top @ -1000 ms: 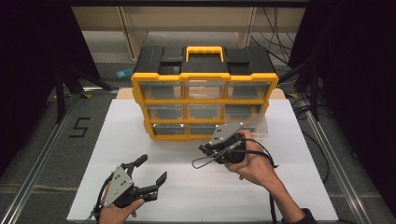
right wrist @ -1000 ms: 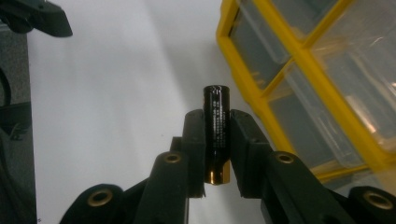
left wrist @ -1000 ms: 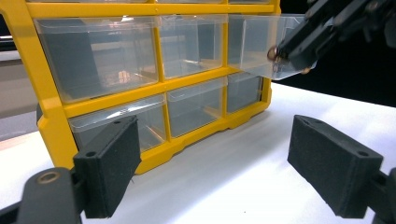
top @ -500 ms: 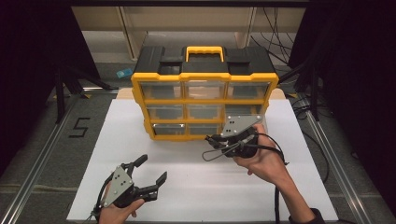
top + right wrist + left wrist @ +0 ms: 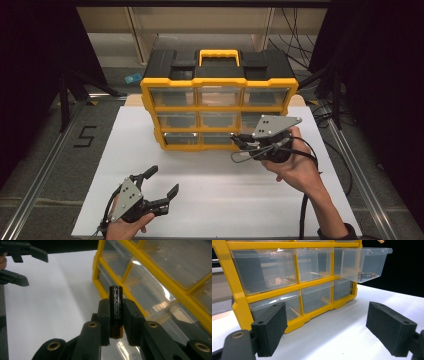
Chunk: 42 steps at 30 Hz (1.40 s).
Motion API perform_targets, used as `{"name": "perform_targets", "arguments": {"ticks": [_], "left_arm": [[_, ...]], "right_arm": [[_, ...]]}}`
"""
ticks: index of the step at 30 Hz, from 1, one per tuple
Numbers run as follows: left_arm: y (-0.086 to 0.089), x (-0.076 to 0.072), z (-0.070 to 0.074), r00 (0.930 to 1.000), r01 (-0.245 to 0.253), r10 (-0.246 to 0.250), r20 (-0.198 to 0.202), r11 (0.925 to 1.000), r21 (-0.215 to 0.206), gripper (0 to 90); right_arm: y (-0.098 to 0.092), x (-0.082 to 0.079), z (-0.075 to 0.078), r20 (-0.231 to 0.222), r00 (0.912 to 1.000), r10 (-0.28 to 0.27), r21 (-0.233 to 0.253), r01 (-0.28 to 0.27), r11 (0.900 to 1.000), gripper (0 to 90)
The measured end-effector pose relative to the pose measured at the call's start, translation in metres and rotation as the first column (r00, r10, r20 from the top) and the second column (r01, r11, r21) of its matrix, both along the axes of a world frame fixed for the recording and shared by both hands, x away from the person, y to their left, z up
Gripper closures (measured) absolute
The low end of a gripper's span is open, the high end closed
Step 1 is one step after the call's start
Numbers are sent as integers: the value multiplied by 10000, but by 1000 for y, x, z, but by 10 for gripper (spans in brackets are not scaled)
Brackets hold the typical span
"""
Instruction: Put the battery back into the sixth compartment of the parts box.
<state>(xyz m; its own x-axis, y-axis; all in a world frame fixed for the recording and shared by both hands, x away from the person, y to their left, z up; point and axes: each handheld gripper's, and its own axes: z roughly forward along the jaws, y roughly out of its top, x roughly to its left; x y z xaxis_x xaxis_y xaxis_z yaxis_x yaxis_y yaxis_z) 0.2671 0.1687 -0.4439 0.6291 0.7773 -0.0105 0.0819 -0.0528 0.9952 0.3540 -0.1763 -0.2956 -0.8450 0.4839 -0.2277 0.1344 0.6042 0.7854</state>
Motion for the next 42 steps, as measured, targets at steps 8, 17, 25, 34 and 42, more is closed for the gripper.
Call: {"name": "perform_targets", "arguments": {"ticks": [8, 17, 25, 34, 42], "left_arm": [[0, 0, 0, 10000, -5, 4, 8, 10000, 7, 165], [0, 0, 0, 10000, 3, -3, 5, 10000, 5, 165], [0, 0, 0, 10000, 2, -2, 3, 10000, 12, 165], [0, 0, 0, 10000, 2, -2, 3, 10000, 7, 165], [0, 0, 0, 10000, 4, -4, 4, 10000, 13, 165]], "right_arm": [[-18, 3, 8, 169, 9985, -511, 228, 507, 9985, 768], [-38, 8, 12, 389, 9916, -1231, 334, 1218, 9920, 768], [-49, 15, 9, 303, 9857, -1657, 370, 1646, 9857, 768], [-58, 22, 4, 236, 9783, -2058, 268, 2052, 9784, 768], [-64, 26, 1, 200, 9718, -2349, 252, 2344, 9718, 768]]}}
